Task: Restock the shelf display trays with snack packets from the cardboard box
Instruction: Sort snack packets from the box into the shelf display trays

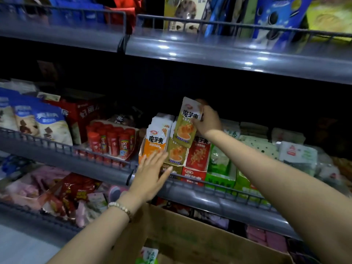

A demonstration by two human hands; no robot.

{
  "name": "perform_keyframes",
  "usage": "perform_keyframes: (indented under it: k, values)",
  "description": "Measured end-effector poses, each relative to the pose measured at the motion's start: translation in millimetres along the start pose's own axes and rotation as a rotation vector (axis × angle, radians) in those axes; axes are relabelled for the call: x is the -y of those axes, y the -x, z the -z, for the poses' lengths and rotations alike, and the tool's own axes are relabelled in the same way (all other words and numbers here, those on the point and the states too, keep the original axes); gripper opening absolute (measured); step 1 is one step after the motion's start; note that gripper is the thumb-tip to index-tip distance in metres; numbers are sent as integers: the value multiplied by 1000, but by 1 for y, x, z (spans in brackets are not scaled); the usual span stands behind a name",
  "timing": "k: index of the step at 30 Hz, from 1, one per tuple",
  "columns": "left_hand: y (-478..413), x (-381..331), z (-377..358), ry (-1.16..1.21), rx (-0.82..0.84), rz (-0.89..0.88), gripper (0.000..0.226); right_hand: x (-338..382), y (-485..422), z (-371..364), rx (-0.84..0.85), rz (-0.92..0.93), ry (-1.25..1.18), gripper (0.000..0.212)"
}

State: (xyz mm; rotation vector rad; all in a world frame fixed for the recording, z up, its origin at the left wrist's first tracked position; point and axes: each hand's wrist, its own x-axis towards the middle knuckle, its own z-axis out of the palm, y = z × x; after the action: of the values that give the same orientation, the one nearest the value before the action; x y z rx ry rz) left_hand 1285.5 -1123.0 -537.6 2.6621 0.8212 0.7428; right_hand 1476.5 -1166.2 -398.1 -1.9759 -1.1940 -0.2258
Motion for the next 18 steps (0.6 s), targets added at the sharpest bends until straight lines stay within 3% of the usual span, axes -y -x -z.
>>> perform_keyframes:
  k: [5,11,15,18]
  values:
    - [5,4,-7,-51,-15,-17,70,-15,11,-28,80,89,38,56]
    - [6,6,-8,-64,-5,-32,74,-31,23,-52,131,211,260,64]
    - [11,4,-4,-39,4,-33,74,-28,33,-46,128,167,204,69]
    - [32,6,-2,-14,2,-20,73,-27,57,-35,114,197,20,64]
